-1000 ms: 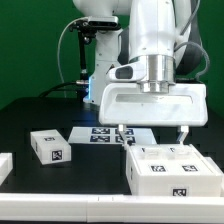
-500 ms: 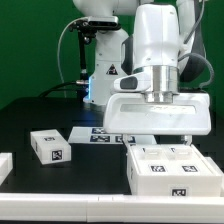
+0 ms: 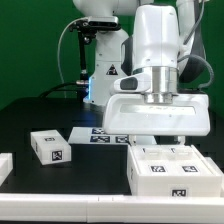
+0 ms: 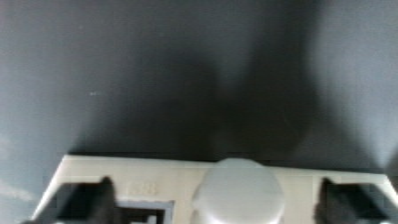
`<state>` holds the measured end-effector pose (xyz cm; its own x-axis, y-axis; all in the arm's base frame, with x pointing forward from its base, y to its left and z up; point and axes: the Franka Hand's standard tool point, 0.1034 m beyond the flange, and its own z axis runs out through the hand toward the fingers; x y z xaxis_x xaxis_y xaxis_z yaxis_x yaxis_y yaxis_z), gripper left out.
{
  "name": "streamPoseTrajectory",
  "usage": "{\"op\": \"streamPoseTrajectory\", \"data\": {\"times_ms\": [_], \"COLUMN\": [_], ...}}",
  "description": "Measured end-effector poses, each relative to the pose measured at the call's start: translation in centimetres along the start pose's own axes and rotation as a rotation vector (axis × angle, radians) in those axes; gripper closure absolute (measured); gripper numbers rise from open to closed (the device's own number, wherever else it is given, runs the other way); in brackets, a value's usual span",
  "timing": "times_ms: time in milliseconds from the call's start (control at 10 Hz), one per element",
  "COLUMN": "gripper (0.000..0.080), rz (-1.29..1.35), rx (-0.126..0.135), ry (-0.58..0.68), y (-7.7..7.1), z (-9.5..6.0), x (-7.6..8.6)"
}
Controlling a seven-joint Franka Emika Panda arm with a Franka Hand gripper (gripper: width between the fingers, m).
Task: Assemble cabinet
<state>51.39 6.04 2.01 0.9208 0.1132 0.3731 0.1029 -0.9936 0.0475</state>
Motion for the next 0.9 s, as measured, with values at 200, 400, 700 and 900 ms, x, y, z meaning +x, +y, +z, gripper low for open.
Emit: {"op": "streamPoseTrajectory", "data": {"times_ms": [200, 400, 700, 900], "gripper": [0.0409, 0.058, 0.058, 0.058], "rz": [-0.009, -0.009, 0.025, 0.053], "rx": [0.0, 0.0, 0.006, 0.026], "ry": [0.0, -0.001, -0.079, -0.187], "y": [0.0, 0.0, 0.0, -1.0], "z": [0.0, 0.0, -1.4, -3.9], "x": [0.0, 0.0, 0.1, 1.8]}}
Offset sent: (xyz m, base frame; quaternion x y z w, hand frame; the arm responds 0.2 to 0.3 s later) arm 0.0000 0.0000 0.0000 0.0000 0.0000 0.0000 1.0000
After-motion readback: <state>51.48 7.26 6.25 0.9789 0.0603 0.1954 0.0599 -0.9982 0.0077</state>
